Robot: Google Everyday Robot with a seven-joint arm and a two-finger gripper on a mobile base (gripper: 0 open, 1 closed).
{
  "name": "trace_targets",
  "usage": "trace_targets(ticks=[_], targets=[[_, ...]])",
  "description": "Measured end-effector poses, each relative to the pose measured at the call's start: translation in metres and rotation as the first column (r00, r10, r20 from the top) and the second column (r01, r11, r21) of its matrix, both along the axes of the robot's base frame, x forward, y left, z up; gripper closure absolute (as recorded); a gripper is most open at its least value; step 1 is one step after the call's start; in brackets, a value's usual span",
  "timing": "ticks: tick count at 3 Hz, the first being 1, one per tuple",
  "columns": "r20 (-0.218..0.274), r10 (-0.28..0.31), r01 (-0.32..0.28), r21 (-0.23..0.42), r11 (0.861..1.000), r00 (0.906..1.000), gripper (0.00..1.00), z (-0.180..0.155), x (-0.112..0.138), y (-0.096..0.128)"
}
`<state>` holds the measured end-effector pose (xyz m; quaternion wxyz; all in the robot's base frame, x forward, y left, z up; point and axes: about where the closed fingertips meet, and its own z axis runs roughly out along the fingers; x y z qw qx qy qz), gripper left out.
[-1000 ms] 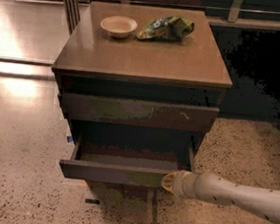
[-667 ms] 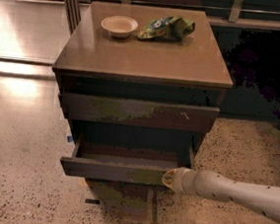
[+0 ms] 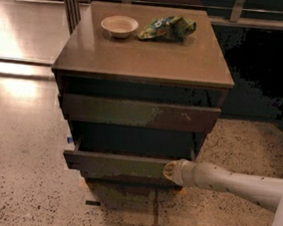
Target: Close middle drawer
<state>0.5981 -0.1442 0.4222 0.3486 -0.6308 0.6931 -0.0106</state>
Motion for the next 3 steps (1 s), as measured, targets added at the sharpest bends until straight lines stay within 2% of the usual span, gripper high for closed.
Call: trace_targets(ticks=[1,2,3], targets=[[0.049,0.032,-0.031,-0.034,0.999,0.9983,1.0,0.0056,0.0273,0.0012],[0.044,0.039,-0.038,-0.026,0.999,0.9983,1.0,0.002,0.0264,0.0051],[0.061,0.053,-0.052,-0.03,0.998,0.9967,1.0,-0.0024,0.0346,0.0089]])
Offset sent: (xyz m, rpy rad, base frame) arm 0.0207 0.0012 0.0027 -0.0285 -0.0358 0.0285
